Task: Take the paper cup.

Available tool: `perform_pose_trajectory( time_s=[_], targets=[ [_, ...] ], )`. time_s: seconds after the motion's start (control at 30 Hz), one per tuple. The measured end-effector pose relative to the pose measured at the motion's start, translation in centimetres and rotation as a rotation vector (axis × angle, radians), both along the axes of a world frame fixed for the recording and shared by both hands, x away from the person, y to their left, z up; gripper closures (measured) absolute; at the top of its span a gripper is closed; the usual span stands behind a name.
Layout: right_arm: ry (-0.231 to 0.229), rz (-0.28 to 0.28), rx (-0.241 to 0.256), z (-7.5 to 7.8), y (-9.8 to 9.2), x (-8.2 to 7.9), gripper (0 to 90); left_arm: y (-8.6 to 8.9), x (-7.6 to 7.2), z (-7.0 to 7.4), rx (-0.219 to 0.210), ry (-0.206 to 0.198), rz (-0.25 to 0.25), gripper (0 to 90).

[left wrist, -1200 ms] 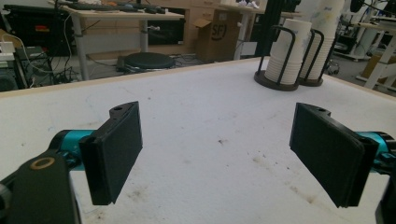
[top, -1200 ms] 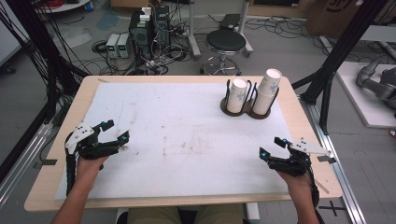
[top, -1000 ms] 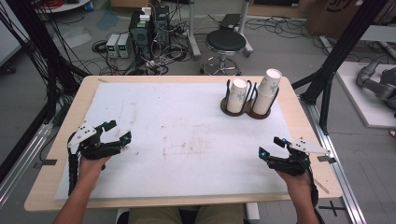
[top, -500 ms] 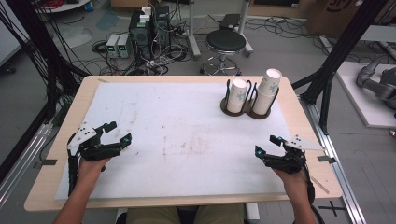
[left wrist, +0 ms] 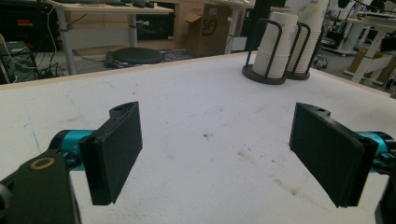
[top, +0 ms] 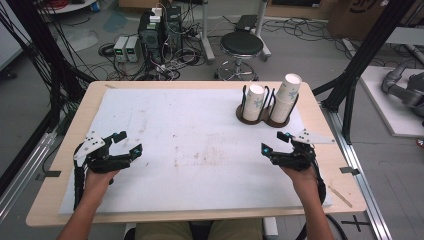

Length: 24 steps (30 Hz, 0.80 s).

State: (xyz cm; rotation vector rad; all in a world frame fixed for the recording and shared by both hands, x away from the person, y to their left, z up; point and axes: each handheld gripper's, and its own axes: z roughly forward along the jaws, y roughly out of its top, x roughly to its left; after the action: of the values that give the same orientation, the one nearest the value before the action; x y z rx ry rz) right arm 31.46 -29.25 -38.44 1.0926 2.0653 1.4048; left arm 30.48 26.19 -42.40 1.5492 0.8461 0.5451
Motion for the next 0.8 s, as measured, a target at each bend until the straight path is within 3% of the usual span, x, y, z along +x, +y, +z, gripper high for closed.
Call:
perform_pose_trajectory(
  time_s=[0.3, 0.43, 0.8],
  targets=[
    [0.008, 0.022, -0.037, 2.5, 2.1, 3.8, 20.4, -0.1, 0.1, -0.1, -0.004, 0.0, -0.005, 17.2],
    [0.026, 0.007, -0.055, 3.6, 2.9, 6.2, 20.4, -0.1, 0.1, 0.0, -0.005, -0.001, -0.007, 17.2],
    [0.043, -0.029, -0.119, 5.3, 3.8, 10.5, 20.4, -0.3, 0.2, -0.1, -0.016, 0.002, -0.022, 17.2]
  ],
)
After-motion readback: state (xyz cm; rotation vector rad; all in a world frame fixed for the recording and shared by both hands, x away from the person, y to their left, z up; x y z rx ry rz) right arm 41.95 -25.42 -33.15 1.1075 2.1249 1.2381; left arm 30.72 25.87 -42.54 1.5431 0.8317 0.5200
